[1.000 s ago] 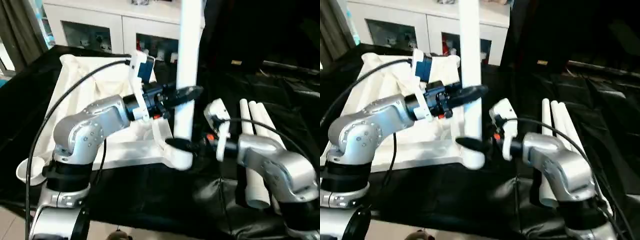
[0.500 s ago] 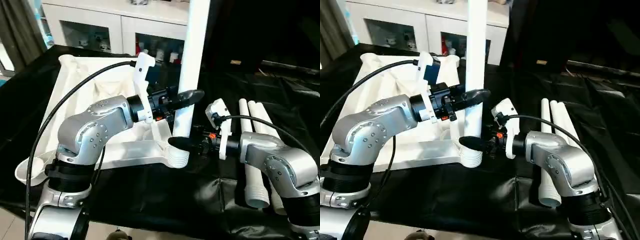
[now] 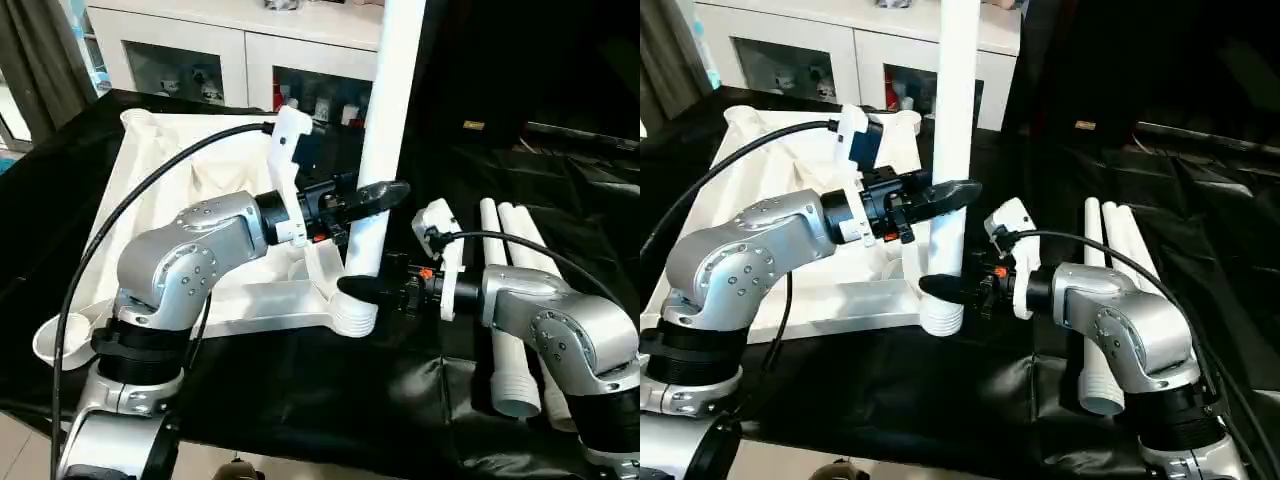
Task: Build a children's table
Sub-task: Pick table leg
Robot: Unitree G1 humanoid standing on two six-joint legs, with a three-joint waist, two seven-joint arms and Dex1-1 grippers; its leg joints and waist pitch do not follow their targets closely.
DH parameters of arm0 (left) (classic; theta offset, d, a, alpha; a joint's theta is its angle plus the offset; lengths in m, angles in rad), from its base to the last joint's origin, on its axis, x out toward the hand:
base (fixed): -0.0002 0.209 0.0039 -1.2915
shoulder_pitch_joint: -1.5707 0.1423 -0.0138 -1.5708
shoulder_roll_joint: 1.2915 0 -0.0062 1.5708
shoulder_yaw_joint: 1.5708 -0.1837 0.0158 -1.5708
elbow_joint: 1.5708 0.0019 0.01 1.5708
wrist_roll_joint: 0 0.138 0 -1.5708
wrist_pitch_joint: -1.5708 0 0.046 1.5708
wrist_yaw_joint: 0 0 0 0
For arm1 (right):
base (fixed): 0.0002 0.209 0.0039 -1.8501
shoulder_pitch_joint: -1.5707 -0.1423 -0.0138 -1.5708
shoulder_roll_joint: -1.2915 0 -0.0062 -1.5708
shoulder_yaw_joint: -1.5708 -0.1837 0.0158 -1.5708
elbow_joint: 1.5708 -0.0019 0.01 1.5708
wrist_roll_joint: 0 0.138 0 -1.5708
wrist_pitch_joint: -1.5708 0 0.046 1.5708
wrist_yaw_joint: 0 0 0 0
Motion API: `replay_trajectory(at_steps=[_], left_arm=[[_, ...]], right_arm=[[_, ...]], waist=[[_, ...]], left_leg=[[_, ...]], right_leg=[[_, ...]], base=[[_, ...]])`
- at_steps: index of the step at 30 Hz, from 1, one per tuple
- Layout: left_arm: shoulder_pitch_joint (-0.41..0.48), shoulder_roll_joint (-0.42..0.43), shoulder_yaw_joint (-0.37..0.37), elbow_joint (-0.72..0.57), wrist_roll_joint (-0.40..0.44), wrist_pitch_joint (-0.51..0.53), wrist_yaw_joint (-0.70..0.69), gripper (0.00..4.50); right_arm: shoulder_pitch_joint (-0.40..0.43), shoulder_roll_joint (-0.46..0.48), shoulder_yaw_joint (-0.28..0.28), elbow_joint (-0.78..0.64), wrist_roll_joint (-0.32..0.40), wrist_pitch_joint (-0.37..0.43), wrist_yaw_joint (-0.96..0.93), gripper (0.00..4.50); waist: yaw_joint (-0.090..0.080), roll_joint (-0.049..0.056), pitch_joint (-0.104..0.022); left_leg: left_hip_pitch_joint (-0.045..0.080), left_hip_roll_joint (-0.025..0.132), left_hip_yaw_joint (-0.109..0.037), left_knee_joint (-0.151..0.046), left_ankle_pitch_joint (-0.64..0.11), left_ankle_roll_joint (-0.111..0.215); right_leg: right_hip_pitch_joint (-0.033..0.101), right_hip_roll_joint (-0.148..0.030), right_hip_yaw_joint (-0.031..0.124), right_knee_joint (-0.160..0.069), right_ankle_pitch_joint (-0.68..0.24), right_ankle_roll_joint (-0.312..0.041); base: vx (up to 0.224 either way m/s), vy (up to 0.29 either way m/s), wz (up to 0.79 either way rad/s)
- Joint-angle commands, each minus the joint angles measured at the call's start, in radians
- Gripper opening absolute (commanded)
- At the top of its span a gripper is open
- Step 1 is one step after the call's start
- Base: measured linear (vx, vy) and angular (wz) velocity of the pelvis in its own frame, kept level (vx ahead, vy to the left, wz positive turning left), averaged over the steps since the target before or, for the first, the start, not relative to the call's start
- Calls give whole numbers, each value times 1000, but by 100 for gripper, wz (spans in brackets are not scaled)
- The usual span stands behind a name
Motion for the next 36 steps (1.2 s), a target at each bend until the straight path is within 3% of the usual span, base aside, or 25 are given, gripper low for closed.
replay_trajectory(at_steps=[1,7,8,16,18,31,33,36], left_arm=[[-18,-5,-5,-18,-9,-1,-5,180],[-19,-6,-8,-18,-8,0,-9,180],[-18,-5,-10,-19,-7,0,-11,180],[-24,-6,-6,-10,-5,-4,-17,180],[-25,-8,-5,-10,-6,-3,-16,180],[-30,-12,6,-5,-5,-13,-18,180],[-34,-13,13,-9,-31,16,-23,236],[-32,-15,22,-16,-52,27,-31,260]], right_arm=[[2,-3,-5,-9,9,7,4,306],[-1,0,0,-3,11,6,7,306],[-1,0,1,-2,10,5,7,279],[-1,-5,5,5,15,5,22,229],[2,-6,8,5,18,6,28,199],[11,9,8,27,-9,-42,28,189],[16,15,8,35,-25,-80,26,189],[16,26,0,42,-34,-113,20,189]], waist=[[0,-1,-69],[0,-3,-68],[0,-1,-69],[0,-2,-69],[1,-1,-69],[1,2,-69],[1,-1,-69],[1,3,-70]], left_leg=[[16,63,-23,-66,-79,-21],[17,63,-22,-65,-81,-20],[16,63,-23,-66,-79,-21],[16,63,-23,-65,-75,-18],[16,64,-23,-65,-76,-18],[15,63,-23,-64,-78,-20],[15,63,-23,-64,-83,-19],[16,63,-23,-64,-83,-23]], right_leg=[[43,-90,51,-74,-41,-178],[42,-90,51,-75,-48,-178],[42,-89,51,-73,-46,-177],[42,-89,51,-73,-37,-179],[43,-91,51,-73,-41,-179],[42,-91,51,-72,-38,-183],[42,-91,51,-73,-44,-183],[41,-90,51,-71,-39,-188]], base=[[0,0,0],[0,0,0],[0,0,0],[0,0,0],[0,0,0],[0,0,0],[0,0,0],[0,0,0]])
